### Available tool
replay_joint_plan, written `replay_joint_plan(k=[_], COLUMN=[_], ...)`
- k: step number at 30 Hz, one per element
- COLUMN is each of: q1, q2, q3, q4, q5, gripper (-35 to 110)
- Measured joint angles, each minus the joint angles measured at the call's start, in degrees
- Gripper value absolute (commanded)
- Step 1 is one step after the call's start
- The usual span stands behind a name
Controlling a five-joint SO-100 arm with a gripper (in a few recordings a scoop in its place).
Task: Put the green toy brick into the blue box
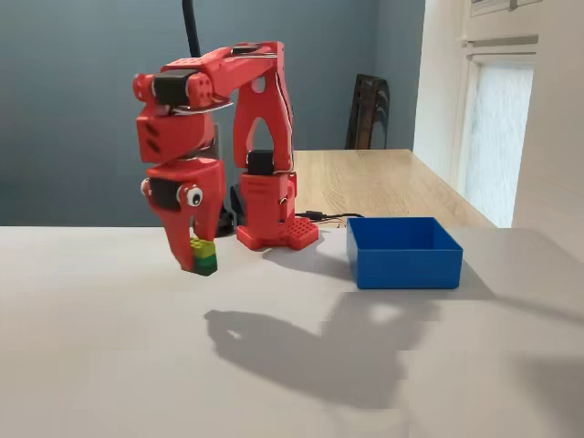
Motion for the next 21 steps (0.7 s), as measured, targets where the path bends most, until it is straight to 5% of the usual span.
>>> replay_joint_plan(k=[21], q1=[-37.4], q2=[-0.1], q3=[-10.7], q4=[11.4], q5=[5.0], gripper=[0])
